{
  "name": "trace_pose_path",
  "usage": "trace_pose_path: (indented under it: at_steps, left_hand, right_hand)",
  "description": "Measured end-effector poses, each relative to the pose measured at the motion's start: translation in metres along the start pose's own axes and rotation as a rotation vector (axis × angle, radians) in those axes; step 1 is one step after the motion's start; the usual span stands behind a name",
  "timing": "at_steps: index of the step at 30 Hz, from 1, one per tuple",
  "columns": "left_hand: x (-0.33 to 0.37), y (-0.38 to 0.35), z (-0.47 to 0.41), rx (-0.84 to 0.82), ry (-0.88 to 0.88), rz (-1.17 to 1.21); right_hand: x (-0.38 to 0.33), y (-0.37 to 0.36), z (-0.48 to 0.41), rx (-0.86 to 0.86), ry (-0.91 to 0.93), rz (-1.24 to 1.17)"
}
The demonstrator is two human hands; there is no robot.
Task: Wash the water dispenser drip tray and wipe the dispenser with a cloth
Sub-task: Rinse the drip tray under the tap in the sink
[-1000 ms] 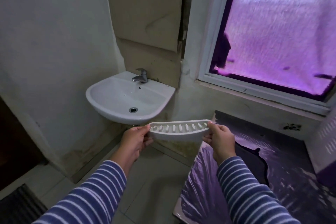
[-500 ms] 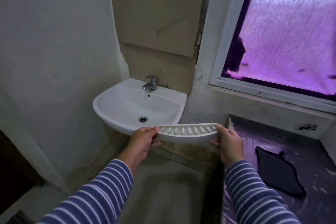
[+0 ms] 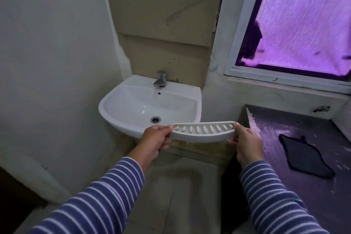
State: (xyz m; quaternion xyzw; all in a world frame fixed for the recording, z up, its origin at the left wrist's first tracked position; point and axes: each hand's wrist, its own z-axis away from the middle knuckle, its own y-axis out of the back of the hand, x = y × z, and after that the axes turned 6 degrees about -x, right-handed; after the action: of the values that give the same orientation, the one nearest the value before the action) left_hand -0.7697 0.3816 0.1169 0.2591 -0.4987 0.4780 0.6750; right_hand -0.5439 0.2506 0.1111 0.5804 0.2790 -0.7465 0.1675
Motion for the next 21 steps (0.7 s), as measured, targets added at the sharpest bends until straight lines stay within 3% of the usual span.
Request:
trace_pose_path:
  at_steps: [12, 21]
  left_hand:
    - [0.003, 0.006, -0.059, -0.104, 0.066, -0.057]
    - [0.010, 0.010, -0.087, -0.173, 0.077, 0.037]
  right_hand:
    - [-0.009, -0.030, -0.066, -0.064, 0.038, 0.094]
    - [0.000, -0.043, -0.104, -0.066, -0.010, 0.096]
